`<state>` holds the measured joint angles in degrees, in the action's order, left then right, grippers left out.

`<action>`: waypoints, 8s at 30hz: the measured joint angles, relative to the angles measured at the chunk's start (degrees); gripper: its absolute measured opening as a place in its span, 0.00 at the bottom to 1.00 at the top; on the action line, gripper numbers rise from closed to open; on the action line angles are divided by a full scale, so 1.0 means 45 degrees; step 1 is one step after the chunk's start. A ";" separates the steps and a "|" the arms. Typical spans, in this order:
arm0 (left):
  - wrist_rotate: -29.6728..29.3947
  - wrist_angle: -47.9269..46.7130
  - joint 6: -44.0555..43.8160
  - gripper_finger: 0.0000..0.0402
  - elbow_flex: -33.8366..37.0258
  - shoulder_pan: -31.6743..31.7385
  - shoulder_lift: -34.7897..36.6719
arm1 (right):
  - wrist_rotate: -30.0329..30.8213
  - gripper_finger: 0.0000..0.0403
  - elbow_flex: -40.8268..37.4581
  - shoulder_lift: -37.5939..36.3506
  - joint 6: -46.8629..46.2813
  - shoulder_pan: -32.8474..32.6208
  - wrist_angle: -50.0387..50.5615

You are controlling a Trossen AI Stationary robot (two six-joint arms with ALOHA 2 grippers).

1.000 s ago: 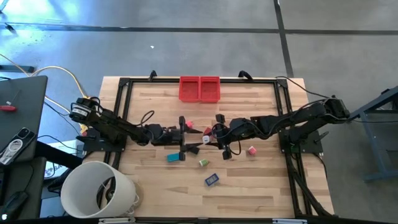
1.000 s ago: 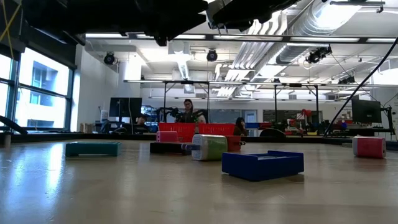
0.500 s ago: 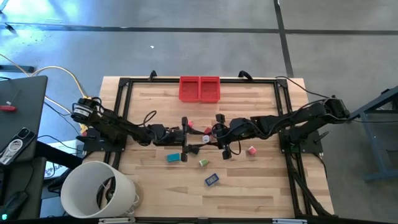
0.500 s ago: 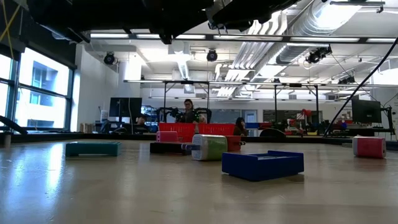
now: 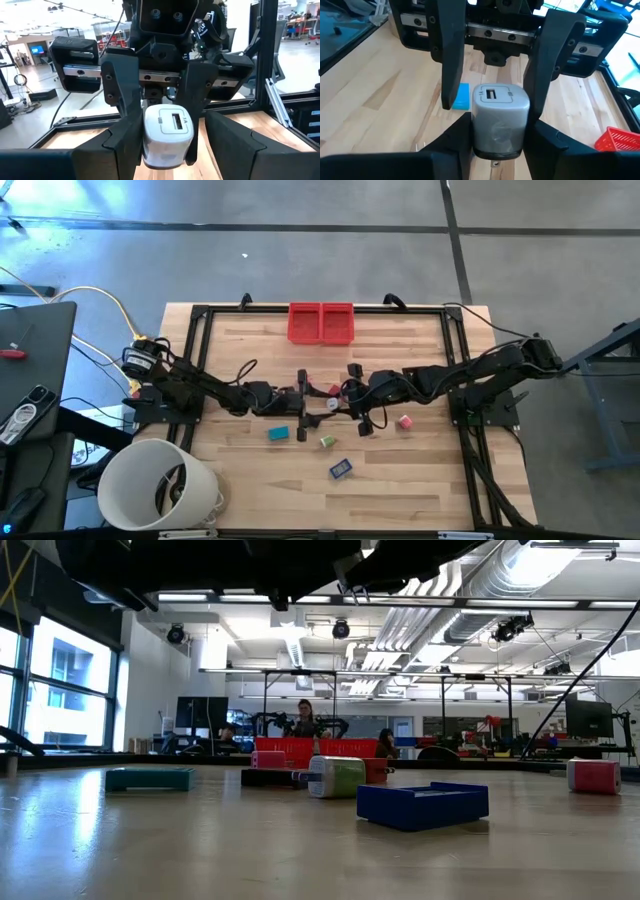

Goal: Pick & Place Office items
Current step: Put the white charger adapter into the left red basket, then put the light blue digital clock into the right red basket

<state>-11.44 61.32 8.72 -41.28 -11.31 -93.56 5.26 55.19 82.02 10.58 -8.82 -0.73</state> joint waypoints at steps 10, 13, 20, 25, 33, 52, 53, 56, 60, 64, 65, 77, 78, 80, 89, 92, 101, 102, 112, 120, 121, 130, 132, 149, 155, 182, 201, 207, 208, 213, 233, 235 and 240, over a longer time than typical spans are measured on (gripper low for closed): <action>0.0007 0.0000 0.1305 0.51 0.0000 -0.0005 0.0000 | -0.0248 0.35 0.0006 0.0000 0.0036 -0.0002 -0.0110; -0.0006 0.0009 0.1320 0.50 0.0000 -0.0005 0.0000 | -0.0259 0.31 0.0006 0.0000 0.0041 0.0000 -0.0157; -0.0070 0.0039 0.1313 0.33 0.0000 -0.0005 0.0000 | -0.0296 0.34 0.0006 0.0000 0.0046 -0.0005 -0.0160; -0.0084 0.0034 0.1160 0.30 0.0000 0.0000 0.0000 | -0.0296 0.35 0.0006 0.0000 0.0064 -0.0005 -0.0155; -0.0026 -0.0018 0.0690 0.30 0.0000 -0.0015 0.0000 | -0.0249 0.37 0.0026 0.0000 -0.0494 -0.0005 0.0029; -0.0674 -0.0025 0.0566 0.30 0.0010 -0.0047 0.0071 | 0.2145 0.67 0.0035 -0.0010 -0.0694 -0.0029 0.1644; -0.0767 -0.0173 0.0321 0.30 0.0010 -0.0087 0.0111 | 0.2209 0.67 0.0035 -0.0011 -0.0735 -0.0029 0.1860; -0.0941 -0.1226 -0.0334 0.30 0.0015 -0.0111 0.0420 | 0.2200 0.67 0.0035 -0.0015 -0.0860 -0.0044 0.2713; -0.1807 -0.2744 -0.0750 0.30 0.0024 0.0172 0.0932 | 0.2287 0.67 0.0030 -0.0015 -0.1789 -0.0039 0.3643; -0.2075 -0.3953 -0.1217 0.30 0.0024 0.0680 0.1549 | 0.2292 0.67 0.0030 -0.0015 -0.2680 -0.0029 0.4369; -0.2076 -0.4324 -0.1282 0.30 0.0024 0.0870 0.1720 | 0.2287 0.67 0.0030 -0.0015 -0.2825 -0.0030 0.4517; -0.3189 -0.6083 -0.1379 0.30 0.0024 0.4010 0.2055 | 0.2050 0.67 0.0030 -0.0015 -0.3456 -0.0039 0.4687; -0.3390 -0.6213 -0.1372 0.30 0.0024 0.4251 0.2055 | 0.2045 0.67 0.0030 -0.0015 -0.3457 -0.0039 0.4691; -0.3542 -0.6418 -0.1382 0.30 0.0024 0.4698 0.2055 | 0.2045 0.67 0.0030 -0.0015 -0.3456 -0.0039 0.4656; -0.3390 -0.6450 -0.1424 0.30 0.0024 0.6393 0.1928 | 0.2040 0.67 0.0026 -0.0015 -0.3419 -0.0039 0.4184; -0.3313 -0.6421 -0.1587 0.30 0.0018 0.6897 0.1639 | 0.2040 0.67 0.0026 -0.0015 -0.3366 -0.0039 0.4021; -0.2062 -0.6423 -0.1908 0.30 -0.0539 0.8129 0.0142 | 0.2030 0.67 0.0023 -0.0015 -0.3313 -0.0039 0.3773; -0.2065 -0.6498 -0.1808 0.30 -0.0732 0.8263 -0.0042 | 0.2027 0.67 0.0021 -0.0015 -0.3305 -0.0039 0.3732; -0.2073 -0.9471 -0.1810 0.30 -0.3728 0.9181 -0.1809 | 0.1690 0.67 0.0021 -0.0015 -0.3302 -0.0039 0.3638; -0.0987 -1.1782 -0.3265 0.30 -0.4498 1.0037 -0.2113 | 0.1117 0.67 0.0016 -0.0015 -0.2975 -0.0034 0.3652; -0.0804 -1.1876 -0.3592 0.30 -0.4498 1.0147 -0.2113 | 0.1117 0.67 0.0016 -0.0015 -0.2951 -0.0039 0.3643; 0.0171 -1.2155 -0.4194 0.33 -0.4498 1.0650 -0.2113 | 0.1117 0.67 0.0016 -0.0015 -0.2917 -0.0034 0.3633; 0.0192 -1.2192 -0.4194 0.34 -0.4498 1.0641 -0.2113 | 0.1117 0.67 0.0016 -0.0015 -0.2917 -0.0034 0.3633; 0.0150 -1.1997 -0.4237 0.35 -0.4507 1.0559 -0.2900 | 0.1122 0.67 0.0016 -0.0015 -0.2953 -0.0034 0.3628; 0.0188 -1.1997 -0.4167 0.35 -0.4507 1.0559 -0.2900 | 0.1122 0.67 0.0016 -0.0015 -0.2849 -0.0034 0.3628; 0.0212 -1.2011 -0.5015 0.35 -0.4498 1.0559 -0.2900 | 0.1122 0.67 0.0016 -0.0015 -0.2958 -0.0034 0.3633; 0.0207 -1.2359 -0.5049 0.35 -0.4493 1.0559 -0.2900 | 0.1117 0.67 0.0006 -0.0015 -0.2960 -0.0034 0.3643; 0.0207 -1.2455 -0.5102 0.35 -0.4493 1.0559 -0.2900 | 0.1117 0.67 0.0006 -0.0015 -0.2960 -0.0034 0.3691; 0.0207 -1.2515 -0.5101 0.35 -0.4493 1.0559 -0.2900 | 0.1117 0.67 0.0006 -0.0015 -0.2960 -0.0036 0.3723; 0.0203 -1.2649 -0.5227 0.35 -0.4493 1.0559 -0.2900 | 0.1117 0.67 0.0006 -0.0015 -0.2960 -0.0039 0.3740; 0.0088 -1.2696 -0.4714 0.49 -0.4493 1.0540 -0.2902 | 0.1117 0.67 0.0006 -0.0015 -0.2965 -0.0036 0.3633; 0.0086 -1.2711 -0.4255 0.49 -0.4497 1.0537 -0.2845 | 0.1117 0.67 0.0006 -0.0015 -0.2965 -0.0034 0.3633; 0.0076 -1.2662 -0.4036 0.49 -0.4564 1.0343 -0.2297 | 0.1117 0.67 0.0006 -0.0013 -0.2965 -0.0039 0.3661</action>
<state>-11.09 4.34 -9.44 -61.82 35.23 -103.89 10.28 55.22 81.96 -2.76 -8.99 15.74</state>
